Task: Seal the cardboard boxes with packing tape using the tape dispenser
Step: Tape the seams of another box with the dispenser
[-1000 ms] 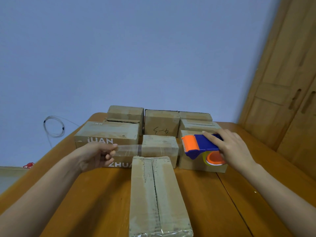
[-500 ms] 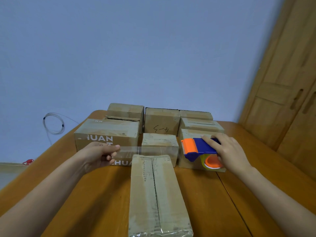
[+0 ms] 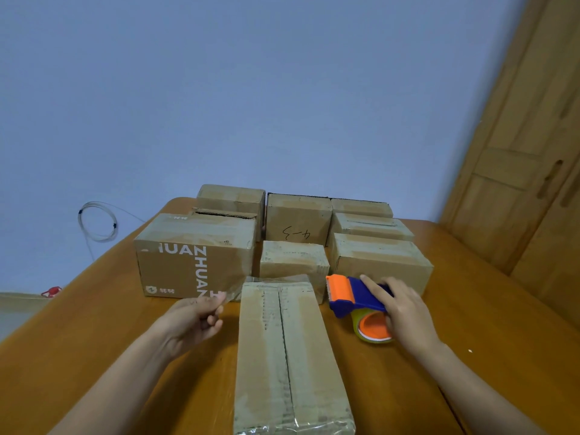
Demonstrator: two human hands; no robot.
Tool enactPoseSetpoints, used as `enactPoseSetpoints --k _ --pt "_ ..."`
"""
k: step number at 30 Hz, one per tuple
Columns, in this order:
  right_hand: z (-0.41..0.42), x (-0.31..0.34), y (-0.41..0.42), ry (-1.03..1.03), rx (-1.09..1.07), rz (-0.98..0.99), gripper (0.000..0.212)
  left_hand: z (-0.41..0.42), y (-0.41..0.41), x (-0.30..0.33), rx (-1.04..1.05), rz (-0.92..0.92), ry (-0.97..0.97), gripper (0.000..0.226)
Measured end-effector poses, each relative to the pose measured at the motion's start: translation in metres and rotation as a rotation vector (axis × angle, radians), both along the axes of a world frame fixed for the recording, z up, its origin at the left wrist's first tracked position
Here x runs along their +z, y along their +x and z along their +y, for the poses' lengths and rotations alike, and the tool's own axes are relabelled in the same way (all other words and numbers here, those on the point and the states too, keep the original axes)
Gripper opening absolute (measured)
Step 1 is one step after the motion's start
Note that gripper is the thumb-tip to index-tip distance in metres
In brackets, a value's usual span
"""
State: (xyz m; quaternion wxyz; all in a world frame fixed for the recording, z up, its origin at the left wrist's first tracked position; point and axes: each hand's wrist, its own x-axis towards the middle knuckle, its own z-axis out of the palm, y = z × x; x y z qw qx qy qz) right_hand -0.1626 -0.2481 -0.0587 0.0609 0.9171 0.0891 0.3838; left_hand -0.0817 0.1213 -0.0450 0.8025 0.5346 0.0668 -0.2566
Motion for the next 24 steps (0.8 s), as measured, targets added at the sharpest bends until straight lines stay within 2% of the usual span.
enactPoseSetpoints --k 8,14,18,24 --pt "0.017 -0.012 0.000 0.051 -0.011 0.041 0.087 -0.018 -0.007 -0.015 0.047 -0.032 0.048 0.014" --pt "0.028 -0.013 0.004 0.052 -0.004 0.070 0.086 -0.030 -0.024 -0.018 0.087 -0.258 0.253 0.036" --pt "0.032 -0.016 0.007 0.085 -0.005 0.077 0.086 -0.036 -0.034 -0.016 0.154 -0.390 0.343 0.033" --pt "0.034 -0.019 0.007 0.107 -0.013 0.087 0.091 -0.040 -0.039 -0.015 0.254 -0.471 0.478 0.030"
